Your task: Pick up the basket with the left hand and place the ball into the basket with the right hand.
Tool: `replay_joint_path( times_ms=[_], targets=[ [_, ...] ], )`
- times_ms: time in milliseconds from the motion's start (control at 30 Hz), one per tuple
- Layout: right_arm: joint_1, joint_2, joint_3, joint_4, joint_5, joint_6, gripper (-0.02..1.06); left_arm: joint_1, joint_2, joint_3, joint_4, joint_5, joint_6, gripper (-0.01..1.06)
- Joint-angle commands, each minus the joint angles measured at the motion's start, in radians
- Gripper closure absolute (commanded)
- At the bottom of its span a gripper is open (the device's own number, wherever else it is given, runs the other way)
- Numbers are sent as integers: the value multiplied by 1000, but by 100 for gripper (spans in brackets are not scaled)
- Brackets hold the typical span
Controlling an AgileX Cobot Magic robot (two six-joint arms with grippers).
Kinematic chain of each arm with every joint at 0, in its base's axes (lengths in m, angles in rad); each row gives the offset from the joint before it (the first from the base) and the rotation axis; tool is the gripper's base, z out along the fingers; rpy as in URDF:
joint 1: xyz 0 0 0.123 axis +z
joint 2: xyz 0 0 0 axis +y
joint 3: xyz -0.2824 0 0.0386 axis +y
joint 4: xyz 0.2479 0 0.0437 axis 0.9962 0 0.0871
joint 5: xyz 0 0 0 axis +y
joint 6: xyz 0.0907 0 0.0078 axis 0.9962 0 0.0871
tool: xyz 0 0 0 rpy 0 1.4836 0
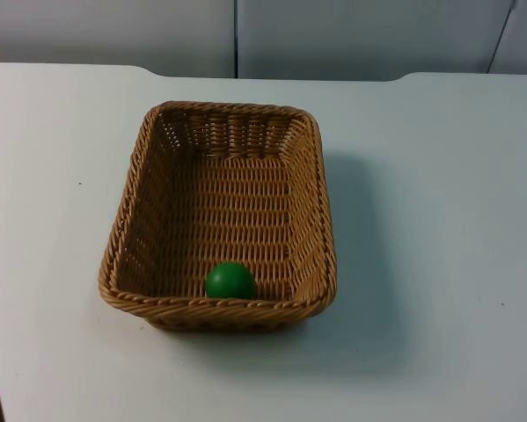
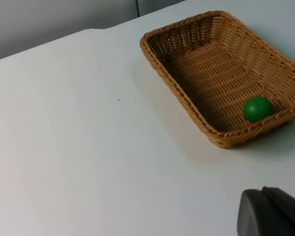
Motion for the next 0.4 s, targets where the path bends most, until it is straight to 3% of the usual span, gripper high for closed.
replay_joint_path(
  times_ms=[0,367],
  targets=[
    [2,-5,4,-3,1,1,105,-1,-5,3,22,-9,0,105],
    [2,-5,4,-3,1,1,105,-1,-5,3,-9,-12,0,105]
  ],
)
